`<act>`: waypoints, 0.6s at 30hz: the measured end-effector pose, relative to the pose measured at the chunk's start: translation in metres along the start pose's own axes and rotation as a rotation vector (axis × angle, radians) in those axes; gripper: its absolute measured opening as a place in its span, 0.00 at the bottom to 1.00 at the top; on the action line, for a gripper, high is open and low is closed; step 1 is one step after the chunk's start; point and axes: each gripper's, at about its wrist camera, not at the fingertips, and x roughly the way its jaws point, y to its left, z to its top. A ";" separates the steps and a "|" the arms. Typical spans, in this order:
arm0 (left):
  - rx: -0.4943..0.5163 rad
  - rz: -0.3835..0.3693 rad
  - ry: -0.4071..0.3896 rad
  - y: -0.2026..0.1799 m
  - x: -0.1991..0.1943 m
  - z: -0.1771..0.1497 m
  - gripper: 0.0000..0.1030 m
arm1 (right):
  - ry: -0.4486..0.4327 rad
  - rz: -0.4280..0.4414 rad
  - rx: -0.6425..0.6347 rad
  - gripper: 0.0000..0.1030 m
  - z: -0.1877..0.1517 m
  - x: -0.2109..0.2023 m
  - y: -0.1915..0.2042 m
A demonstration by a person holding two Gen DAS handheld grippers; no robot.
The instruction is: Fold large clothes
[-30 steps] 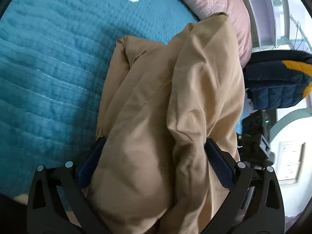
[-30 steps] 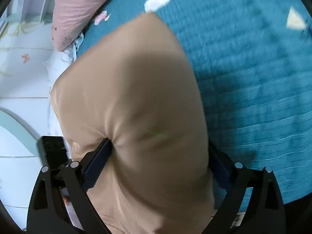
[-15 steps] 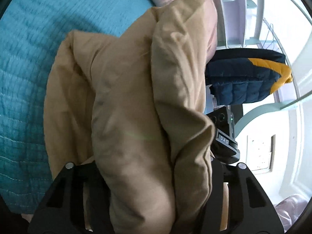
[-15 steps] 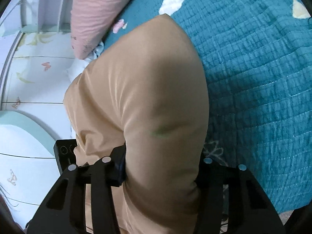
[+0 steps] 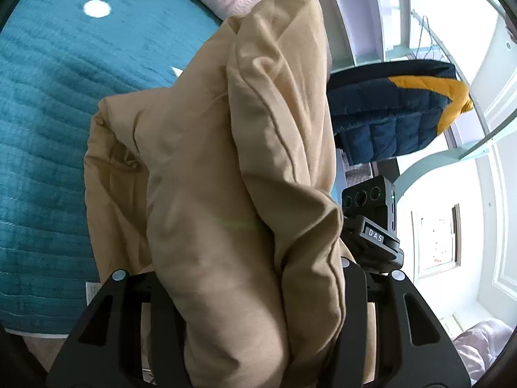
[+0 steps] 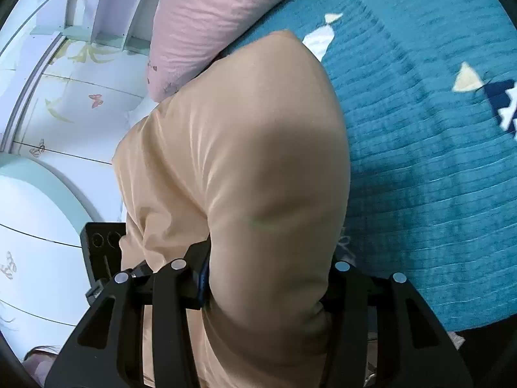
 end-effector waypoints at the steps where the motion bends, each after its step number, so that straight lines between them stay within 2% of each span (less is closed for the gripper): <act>1: 0.011 0.004 0.003 -0.004 0.002 0.002 0.45 | -0.006 -0.001 -0.002 0.42 0.000 -0.004 0.000; 5: 0.027 -0.008 0.012 -0.020 0.014 0.012 0.45 | -0.027 -0.009 -0.040 0.42 0.002 -0.030 -0.001; 9: 0.079 -0.008 0.020 -0.049 0.036 0.020 0.45 | -0.071 -0.049 -0.085 0.42 0.023 -0.061 -0.001; 18: 0.185 -0.076 0.076 -0.129 0.132 0.036 0.45 | -0.195 -0.168 -0.103 0.42 0.058 -0.168 -0.033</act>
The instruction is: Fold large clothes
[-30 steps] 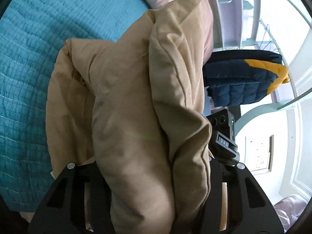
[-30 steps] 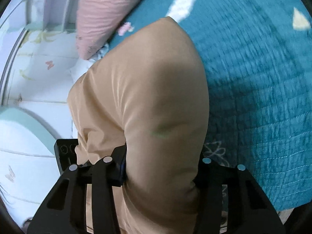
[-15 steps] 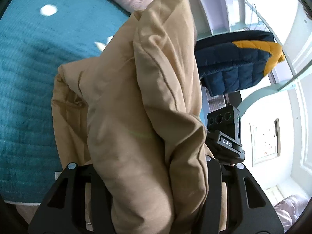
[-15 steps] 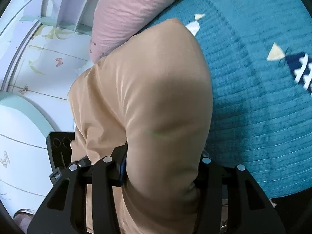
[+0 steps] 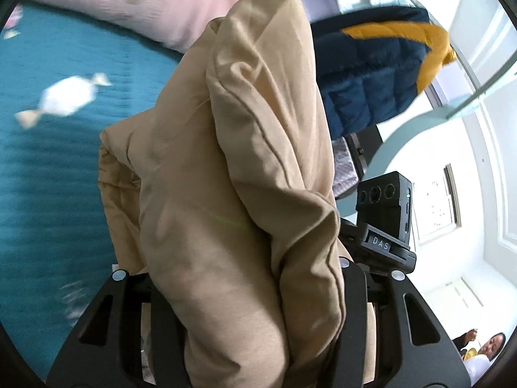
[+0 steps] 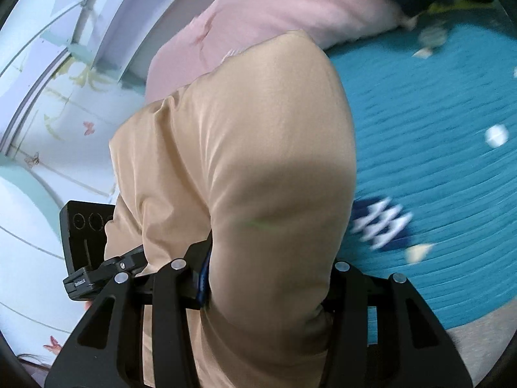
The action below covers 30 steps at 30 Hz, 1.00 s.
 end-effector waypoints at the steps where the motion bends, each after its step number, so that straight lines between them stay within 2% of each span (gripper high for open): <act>1: 0.012 -0.005 0.011 -0.008 0.014 0.004 0.45 | -0.014 -0.018 0.002 0.42 0.004 -0.012 -0.009; 10: 0.064 -0.029 0.135 -0.065 0.151 0.020 0.45 | -0.077 -0.142 0.074 0.42 0.020 -0.089 -0.087; 14: 0.092 -0.015 0.170 -0.079 0.206 0.028 0.45 | -0.084 -0.170 0.117 0.42 0.026 -0.121 -0.151; 24: 0.094 0.071 0.240 -0.072 0.336 0.031 0.45 | -0.055 -0.274 0.197 0.42 0.046 -0.132 -0.267; 27: 0.096 0.111 0.257 -0.077 0.383 0.034 0.45 | -0.031 -0.313 0.235 0.43 0.046 -0.129 -0.301; 30: 0.129 0.169 0.269 -0.061 0.409 0.028 0.46 | -0.011 -0.342 0.246 0.47 0.044 -0.120 -0.332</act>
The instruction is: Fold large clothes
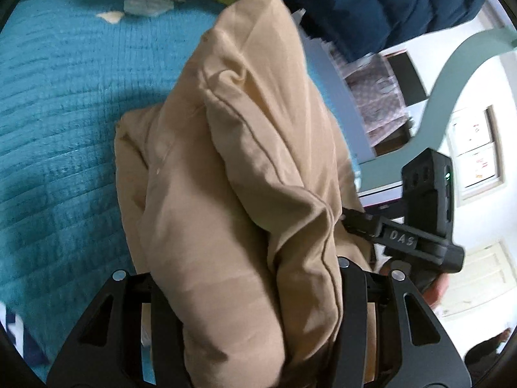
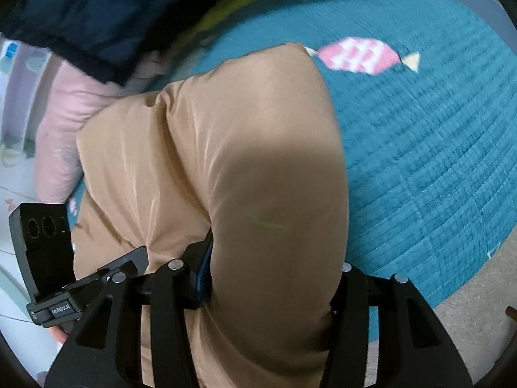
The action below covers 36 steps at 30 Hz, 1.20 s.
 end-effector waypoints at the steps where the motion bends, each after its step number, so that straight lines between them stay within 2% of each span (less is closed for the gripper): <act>1: 0.002 0.010 0.002 0.003 0.005 0.005 0.46 | -0.001 -0.003 0.003 0.47 0.002 0.005 -0.008; 3: -0.040 0.018 0.005 0.014 0.015 0.007 0.52 | 0.005 0.015 0.045 0.48 0.002 0.010 -0.020; 6: -0.011 0.055 -0.005 0.020 0.014 -0.008 0.56 | -0.004 -0.021 -0.016 0.52 0.000 0.007 -0.016; 9: 0.024 0.139 0.007 0.003 0.011 -0.010 0.66 | 0.016 -0.031 -0.011 0.55 0.001 0.001 -0.014; 13: 0.042 0.201 0.014 -0.008 -0.009 -0.014 0.68 | 0.022 -0.072 -0.044 0.59 0.003 -0.010 -0.007; 17: 0.065 0.233 0.036 -0.015 -0.023 -0.013 0.68 | 0.015 -0.160 -0.081 0.62 0.007 -0.018 -0.005; 20: 0.108 0.262 0.043 -0.020 -0.040 -0.019 0.69 | -0.063 -0.328 -0.138 0.62 0.007 -0.039 0.003; 21: 0.122 0.282 0.039 -0.027 -0.045 -0.016 0.69 | -0.107 -0.412 -0.150 0.58 0.007 -0.050 0.006; 22: 0.134 0.308 0.028 -0.038 -0.047 -0.011 0.69 | -0.133 -0.431 -0.149 0.54 0.008 -0.058 0.008; 23: 0.137 0.313 0.014 -0.047 -0.051 -0.007 0.69 | -0.145 -0.411 -0.146 0.49 0.008 -0.065 0.009; 25: 0.140 0.288 -0.024 -0.060 -0.066 -0.002 0.69 | -0.159 -0.296 -0.129 0.43 0.003 -0.085 0.011; 27: 0.148 0.272 -0.046 -0.072 -0.074 -0.002 0.69 | -0.159 -0.229 -0.130 0.32 -0.004 -0.097 0.019; 29: 0.163 0.233 -0.057 -0.088 -0.081 -0.002 0.70 | -0.139 -0.169 -0.132 0.23 -0.011 -0.100 0.025; 31: 0.159 0.196 -0.043 -0.098 -0.073 -0.005 0.70 | -0.082 -0.110 -0.115 0.18 -0.019 -0.096 0.027; 34: 0.148 0.229 0.034 -0.094 -0.047 -0.019 0.66 | 0.009 -0.116 -0.128 0.10 -0.030 -0.075 0.028; 35: 0.132 0.243 0.056 -0.090 -0.038 -0.025 0.59 | 0.039 -0.137 -0.133 0.10 -0.035 -0.067 0.027; 36: 0.093 0.270 0.074 -0.082 -0.030 -0.035 0.56 | 0.074 -0.165 -0.129 0.10 -0.040 -0.056 0.023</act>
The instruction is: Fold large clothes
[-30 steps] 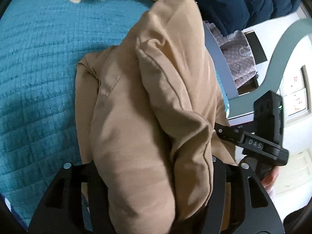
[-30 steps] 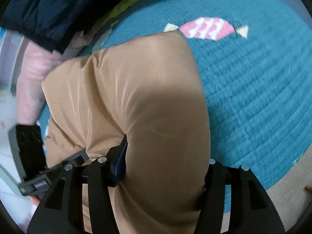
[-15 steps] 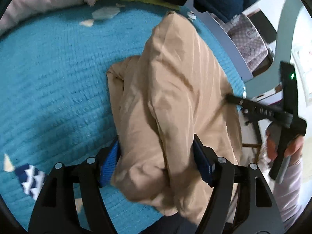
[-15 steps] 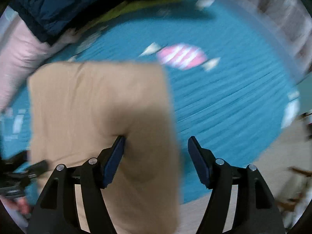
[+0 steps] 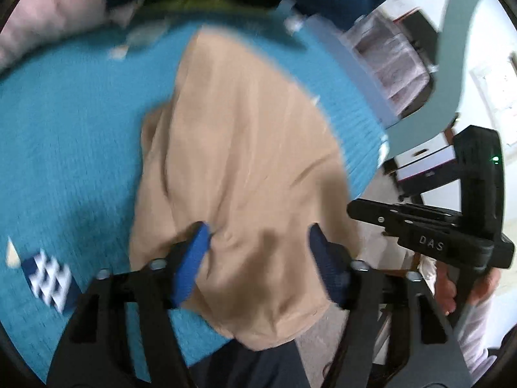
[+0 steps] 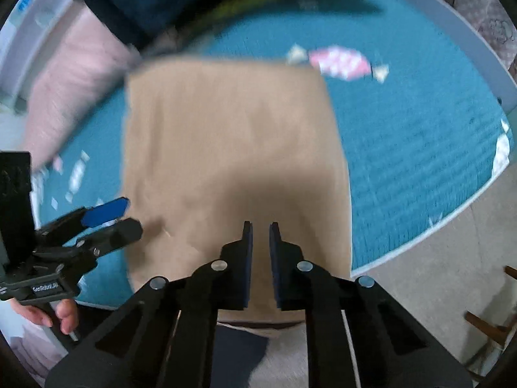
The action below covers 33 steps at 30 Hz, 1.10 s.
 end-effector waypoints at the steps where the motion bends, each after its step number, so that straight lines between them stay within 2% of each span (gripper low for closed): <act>1: -0.024 0.012 0.012 0.003 0.005 -0.008 0.54 | 0.042 -0.029 0.011 0.10 -0.004 0.015 -0.004; 3: -0.047 0.037 0.026 0.010 0.020 -0.020 0.34 | 0.082 -0.074 0.043 0.10 -0.012 0.043 -0.017; 4: -0.052 0.042 0.029 0.016 0.031 -0.025 0.32 | 0.098 -0.070 0.075 0.10 -0.014 0.058 -0.025; 7: -0.061 0.023 0.039 0.023 0.041 -0.027 0.32 | 0.093 -0.042 0.118 0.10 -0.014 0.063 -0.031; 11: -0.076 0.009 0.052 0.014 0.018 -0.014 0.32 | 0.073 -0.028 0.121 0.10 -0.005 0.040 -0.027; 18: 0.050 -0.040 -0.075 -0.025 -0.029 0.026 0.34 | -0.096 0.013 0.118 0.10 0.041 -0.009 -0.014; 21: 0.062 -0.050 -0.131 -0.032 -0.031 0.055 0.34 | -0.139 0.034 0.106 0.10 0.072 -0.010 -0.010; 24: 0.013 -0.057 -0.154 -0.024 -0.020 0.084 0.34 | -0.135 0.011 0.119 0.10 0.094 0.002 -0.005; 26: -0.003 0.022 -0.154 -0.014 -0.005 0.097 0.32 | -0.086 0.045 0.126 0.10 0.109 0.026 -0.004; 27: -0.009 0.107 -0.143 -0.007 0.010 0.100 0.28 | -0.049 0.062 0.134 0.10 0.113 0.040 -0.006; 29: -0.009 0.184 -0.098 0.006 0.036 0.099 0.21 | -0.013 0.069 0.152 0.09 0.116 0.062 -0.007; 31: -0.009 0.185 -0.094 0.023 0.059 0.093 0.20 | 0.001 0.034 0.135 0.08 0.117 0.077 -0.002; 33: -0.030 0.174 -0.121 0.030 0.060 0.089 0.20 | 0.003 0.022 0.116 0.08 0.120 0.084 0.005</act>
